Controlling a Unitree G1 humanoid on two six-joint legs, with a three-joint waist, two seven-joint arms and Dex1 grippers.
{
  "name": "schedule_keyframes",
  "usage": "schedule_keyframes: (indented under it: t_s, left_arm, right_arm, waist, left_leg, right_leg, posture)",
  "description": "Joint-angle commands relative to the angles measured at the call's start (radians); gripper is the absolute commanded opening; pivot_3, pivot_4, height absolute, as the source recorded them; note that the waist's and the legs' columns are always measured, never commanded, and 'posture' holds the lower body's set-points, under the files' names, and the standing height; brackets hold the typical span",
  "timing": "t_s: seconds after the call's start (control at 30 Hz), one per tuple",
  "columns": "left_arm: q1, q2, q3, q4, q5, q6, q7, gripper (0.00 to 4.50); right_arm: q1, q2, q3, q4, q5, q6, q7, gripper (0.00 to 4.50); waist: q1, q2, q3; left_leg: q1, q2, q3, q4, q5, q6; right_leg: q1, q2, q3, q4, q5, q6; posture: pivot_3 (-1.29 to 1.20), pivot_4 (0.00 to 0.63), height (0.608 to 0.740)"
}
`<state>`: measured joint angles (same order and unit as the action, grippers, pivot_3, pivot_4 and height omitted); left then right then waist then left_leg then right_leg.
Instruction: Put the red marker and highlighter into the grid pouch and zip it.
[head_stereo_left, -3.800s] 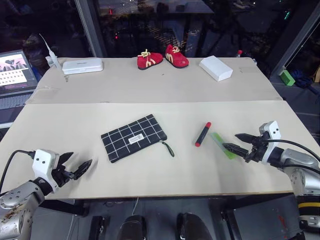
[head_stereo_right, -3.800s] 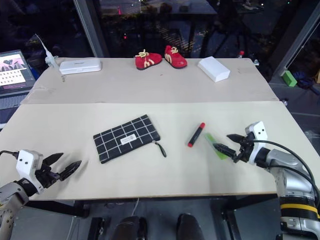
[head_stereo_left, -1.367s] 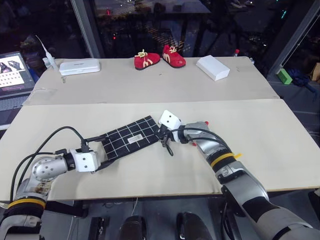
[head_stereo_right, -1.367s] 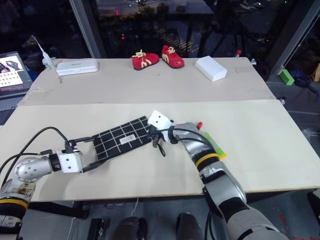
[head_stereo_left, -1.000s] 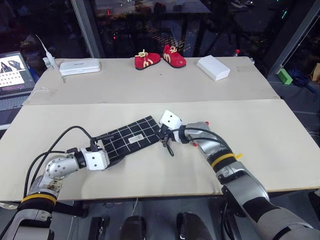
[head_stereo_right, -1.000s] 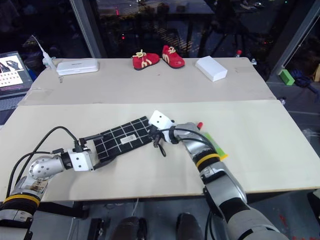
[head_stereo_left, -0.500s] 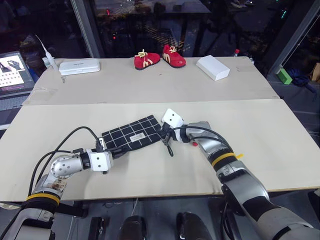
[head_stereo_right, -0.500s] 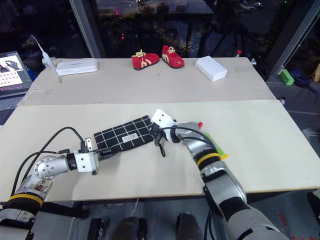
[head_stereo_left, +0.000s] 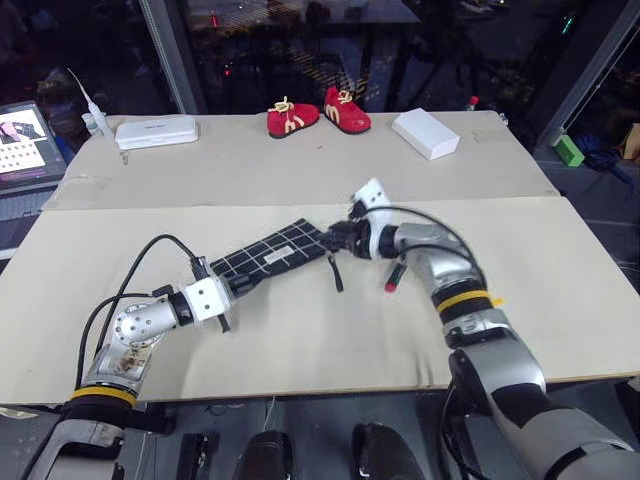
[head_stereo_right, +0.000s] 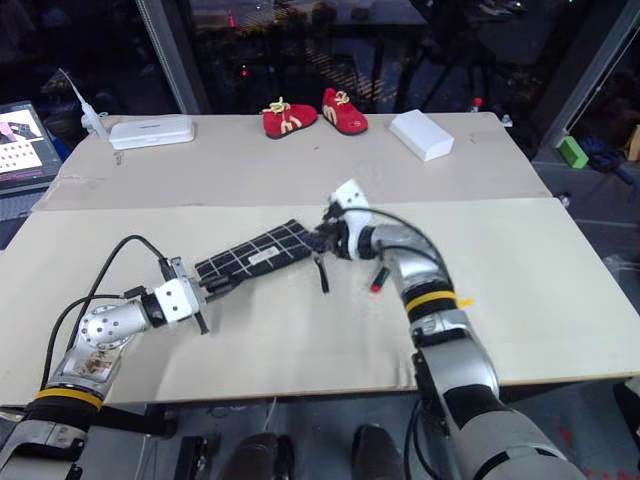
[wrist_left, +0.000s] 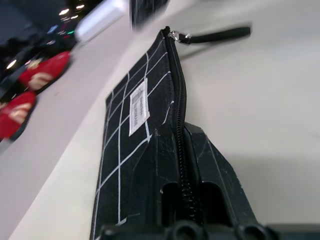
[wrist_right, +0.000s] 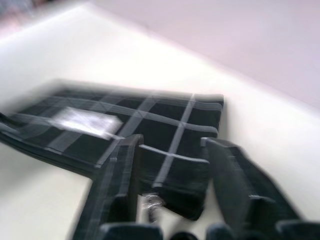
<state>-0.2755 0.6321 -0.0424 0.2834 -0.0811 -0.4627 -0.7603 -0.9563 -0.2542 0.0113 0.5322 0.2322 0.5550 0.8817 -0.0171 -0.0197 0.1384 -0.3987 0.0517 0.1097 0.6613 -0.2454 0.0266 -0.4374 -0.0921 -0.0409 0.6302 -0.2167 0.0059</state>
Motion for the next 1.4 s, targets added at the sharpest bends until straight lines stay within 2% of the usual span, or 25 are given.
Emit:
schedule_keyframes:
  t_s: [0.03,0.17,0.3,0.43,1.07,1.17,1.33,1.4]
  left_arm:
    - [0.003,-0.023,0.05,-0.08,-0.036,0.085,0.057,0.0]
    - [0.015,-0.042,0.055,-0.115,-0.025,0.121,0.073,0.0]
    - [0.027,-0.053,0.055,-0.135,-0.021,0.135,0.079,0.0]
    - [0.039,-0.065,0.051,-0.148,-0.02,0.14,0.081,0.0]
    - [0.027,-0.103,0.048,-0.151,-0.022,0.147,0.086,0.0]
    - [0.028,-0.107,0.047,-0.154,-0.021,0.147,0.086,0.0]
    - [0.028,-0.112,0.046,-0.156,-0.019,0.15,0.088,0.0]
    - [0.026,-0.114,0.045,-0.156,-0.018,0.152,0.09,0.0]
  right_arm:
    - [0.023,-0.057,-0.046,-0.209,0.104,0.171,0.024,2.47]
    - [0.107,-0.065,0.008,-0.335,0.091,0.222,-0.025,2.47]
    - [0.152,-0.032,0.067,-0.33,0.018,0.176,-0.13,2.47]
    - [0.137,0.018,0.085,-0.216,-0.03,0.091,-0.2,2.47]
    - [-0.009,0.101,0.085,0.222,-0.102,-0.172,-0.213,2.47]
    - [-0.01,0.097,0.079,0.226,-0.103,-0.19,-0.203,1.85]
    - [-0.006,0.091,0.089,0.187,-0.095,-0.192,-0.148,0.07]
    - [-0.007,0.091,0.095,0.157,-0.088,-0.183,-0.118,0.02]
  waist:
    - [0.002,0.0,0.0]
    - [-0.001,0.0,0.0]
    - [-0.005,0.0,0.0]
    - [-0.005,0.0,0.0]
    - [-0.004,0.0,0.0]
    - [-0.003,0.0,0.0]
    - [-0.004,0.0,0.0]
    - [-0.004,0.0,0.0]
  left_leg:
    - [0.0,0.0,0.0,0.0,0.0,0.0]
    - [0.0,0.0,0.0,0.0,0.0,0.0]
    - [0.001,-0.001,0.001,0.0,0.0,0.0]
    - [0.0,-0.001,0.001,0.0,0.0,-0.001]
    - [0.0,-0.001,0.001,0.0,0.0,-0.001]
    - [0.0,-0.001,0.001,0.0,0.0,-0.001]
    - [0.0,-0.001,0.001,0.0,0.0,-0.001]
    - [0.0,-0.001,0.001,0.0,0.0,-0.001]
  right_leg:
    - [0.0,0.0,0.0,0.0,0.0,0.0]
    - [0.0,0.0,0.0,-0.001,0.0,0.0]
    - [0.0,0.0,0.0,-0.001,0.0,0.0]
    - [-0.001,0.001,0.0,-0.001,0.0,0.0]
    - [-0.001,0.001,0.0,-0.001,0.0,0.0]
    - [-0.001,0.001,0.0,-0.001,0.0,0.0]
    - [-0.001,0.001,0.0,-0.001,0.0,0.0]
    - [-0.001,0.001,0.0,-0.001,0.0,0.0]
  posture:
    - [0.0,0.15,0.74]
    - [0.0,0.15,0.74]
    - [0.0,0.15,0.74]
    - [0.0,0.15,0.74]
    - [0.0,0.15,0.74]
    - [0.0,0.15,0.74]
    - [0.0,0.15,0.74]
    - [0.0,0.15,0.74]
